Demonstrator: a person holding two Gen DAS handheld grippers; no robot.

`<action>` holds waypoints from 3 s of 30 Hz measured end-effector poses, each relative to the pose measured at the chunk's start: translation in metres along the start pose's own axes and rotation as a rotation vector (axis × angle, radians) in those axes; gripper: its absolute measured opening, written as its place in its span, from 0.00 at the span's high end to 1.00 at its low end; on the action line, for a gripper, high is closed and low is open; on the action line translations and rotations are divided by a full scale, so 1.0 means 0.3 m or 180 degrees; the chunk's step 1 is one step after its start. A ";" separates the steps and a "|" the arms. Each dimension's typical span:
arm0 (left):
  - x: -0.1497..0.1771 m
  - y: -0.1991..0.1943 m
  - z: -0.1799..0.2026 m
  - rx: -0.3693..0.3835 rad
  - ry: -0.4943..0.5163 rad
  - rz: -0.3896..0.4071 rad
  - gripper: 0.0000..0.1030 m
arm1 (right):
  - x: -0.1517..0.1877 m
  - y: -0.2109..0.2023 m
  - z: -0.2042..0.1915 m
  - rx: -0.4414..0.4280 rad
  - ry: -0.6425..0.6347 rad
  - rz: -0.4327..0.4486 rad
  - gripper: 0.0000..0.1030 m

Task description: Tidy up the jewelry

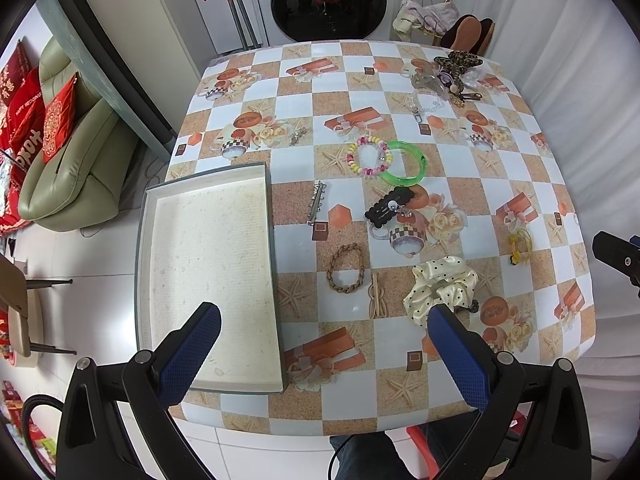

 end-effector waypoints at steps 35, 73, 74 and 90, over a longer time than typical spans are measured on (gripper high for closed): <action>0.093 0.004 -0.049 -0.0009 -0.0017 -0.0070 0.00 | 0.012 0.017 0.000 -0.0003 0.0004 -0.0054 0.00; 0.098 0.111 -0.219 0.0270 -0.0200 -0.0124 0.05 | 0.021 0.464 0.106 0.0016 0.0356 -0.0744 0.00; 0.067 0.125 -0.222 0.0271 -0.0204 -0.0133 0.05 | 0.021 0.480 0.106 0.0029 0.0366 -0.0758 0.00; -0.304 0.578 -0.237 0.0200 -0.0301 -0.0346 0.19 | 0.016 0.713 0.106 0.0165 0.0478 -0.0918 0.04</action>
Point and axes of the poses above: each gripper's, at about its wrist camera, not at the fingertips, and y roughly the way its jaws point, z to its right, x to its underside, the point moved 8 cm from there along y, roughly the way its jaws point, and after that the axes turned 15 degrees about x, right-handed, at the moved point
